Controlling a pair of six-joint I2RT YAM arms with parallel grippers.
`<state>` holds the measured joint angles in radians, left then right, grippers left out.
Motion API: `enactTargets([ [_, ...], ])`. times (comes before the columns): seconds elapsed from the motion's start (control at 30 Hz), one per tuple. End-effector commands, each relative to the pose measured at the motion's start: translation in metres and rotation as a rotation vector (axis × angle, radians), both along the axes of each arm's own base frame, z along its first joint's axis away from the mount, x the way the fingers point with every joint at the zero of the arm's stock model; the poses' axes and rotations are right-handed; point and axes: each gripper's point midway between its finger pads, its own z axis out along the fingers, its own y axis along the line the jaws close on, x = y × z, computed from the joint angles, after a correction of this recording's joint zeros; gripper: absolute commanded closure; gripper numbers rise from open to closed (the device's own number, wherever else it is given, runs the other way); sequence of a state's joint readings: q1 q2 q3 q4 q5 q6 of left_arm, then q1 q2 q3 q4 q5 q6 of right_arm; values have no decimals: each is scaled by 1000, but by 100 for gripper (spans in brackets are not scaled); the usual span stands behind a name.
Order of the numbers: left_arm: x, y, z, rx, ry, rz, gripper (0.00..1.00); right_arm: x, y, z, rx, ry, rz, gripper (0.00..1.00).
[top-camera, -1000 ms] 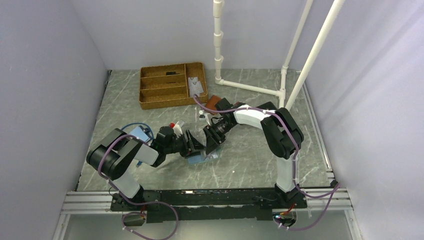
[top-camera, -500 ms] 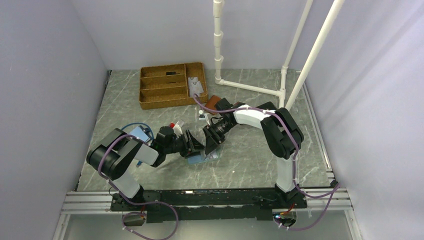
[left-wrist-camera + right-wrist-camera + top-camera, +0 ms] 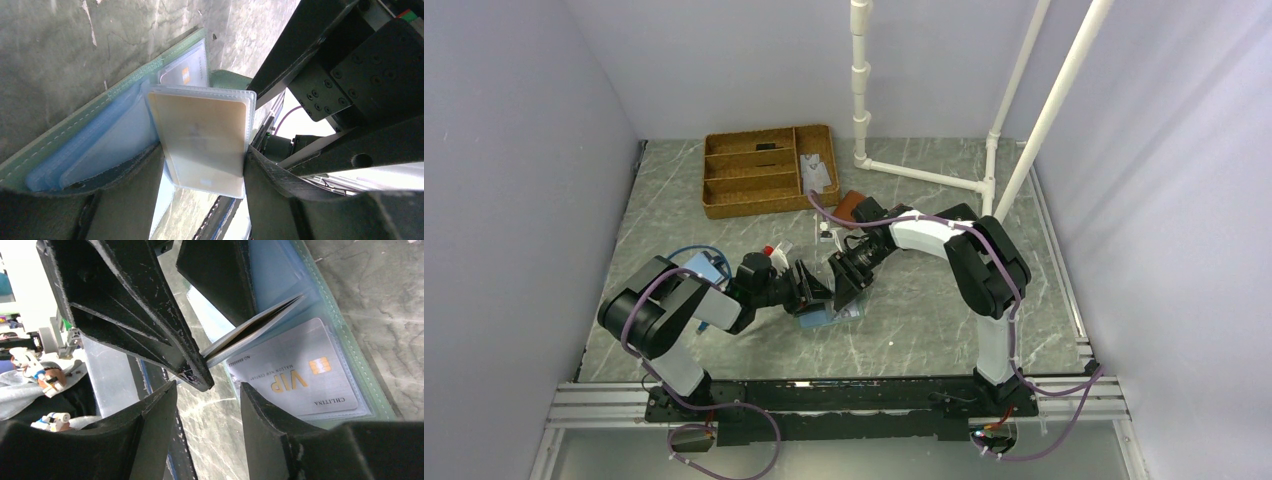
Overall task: Take the credit cards out of the card holder
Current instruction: Remove the credit card from the card holder.
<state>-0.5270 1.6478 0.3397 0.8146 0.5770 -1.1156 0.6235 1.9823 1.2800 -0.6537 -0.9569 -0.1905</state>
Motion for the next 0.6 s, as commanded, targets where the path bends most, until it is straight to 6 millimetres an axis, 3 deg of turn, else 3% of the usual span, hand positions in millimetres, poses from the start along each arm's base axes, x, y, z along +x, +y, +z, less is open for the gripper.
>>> enactTargets([
  [0.0, -5, 6, -13, 35, 24, 6, 37, 11, 5, 1, -15, -53, -6, 50],
  [0.57, -5, 12, -9, 27, 17, 15, 32, 25, -8, -19, -132, -115, -46, 60],
])
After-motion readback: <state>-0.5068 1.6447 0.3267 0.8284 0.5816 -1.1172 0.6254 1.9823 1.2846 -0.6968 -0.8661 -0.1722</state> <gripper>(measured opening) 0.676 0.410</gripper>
